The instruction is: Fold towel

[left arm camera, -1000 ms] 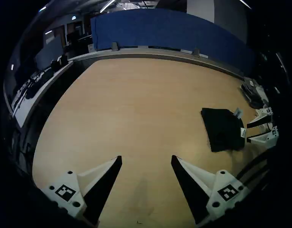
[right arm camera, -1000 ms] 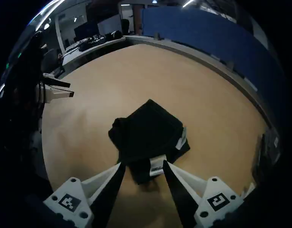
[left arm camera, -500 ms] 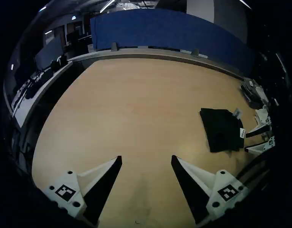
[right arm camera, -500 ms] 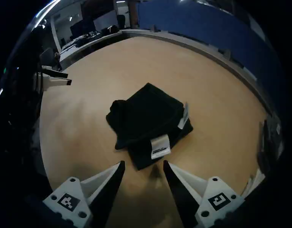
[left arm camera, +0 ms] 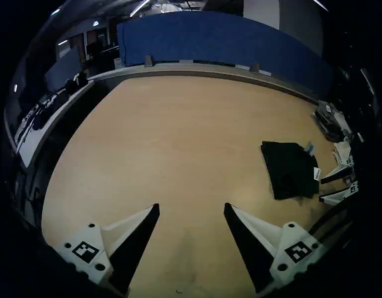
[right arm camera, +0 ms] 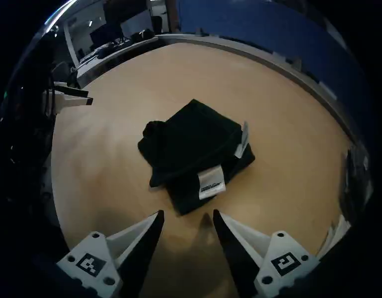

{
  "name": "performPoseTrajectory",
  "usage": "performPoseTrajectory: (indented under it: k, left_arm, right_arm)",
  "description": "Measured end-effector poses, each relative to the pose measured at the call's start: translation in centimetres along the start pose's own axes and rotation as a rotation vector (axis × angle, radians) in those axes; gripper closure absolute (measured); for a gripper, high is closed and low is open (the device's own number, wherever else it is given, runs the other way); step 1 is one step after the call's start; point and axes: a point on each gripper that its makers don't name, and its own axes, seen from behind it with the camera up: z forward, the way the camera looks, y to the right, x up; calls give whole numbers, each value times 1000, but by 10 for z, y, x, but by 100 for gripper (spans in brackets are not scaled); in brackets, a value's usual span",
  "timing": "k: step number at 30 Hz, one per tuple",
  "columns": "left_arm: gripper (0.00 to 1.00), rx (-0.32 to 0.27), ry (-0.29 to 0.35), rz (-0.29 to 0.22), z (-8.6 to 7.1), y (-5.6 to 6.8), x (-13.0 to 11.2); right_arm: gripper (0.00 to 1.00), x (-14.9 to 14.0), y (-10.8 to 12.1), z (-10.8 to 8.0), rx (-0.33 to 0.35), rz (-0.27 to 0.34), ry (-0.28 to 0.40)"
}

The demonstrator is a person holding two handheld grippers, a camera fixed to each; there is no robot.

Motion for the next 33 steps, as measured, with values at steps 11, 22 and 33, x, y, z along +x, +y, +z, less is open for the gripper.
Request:
performPoseTrajectory:
  k: [11, 22, 33]
  left_arm:
    - [3, 3, 2, -5, -1, -2, 2]
    - [3, 4, 2, -6, 0, -4, 1]
    - [3, 1, 3, -5, 0, -4, 0]
  right_arm:
    - [47, 1, -2, 8, 4, 25, -2]
    - [87, 1, -3, 14, 14, 50, -10]
    - [93, 6, -4, 12, 17, 54, -3]
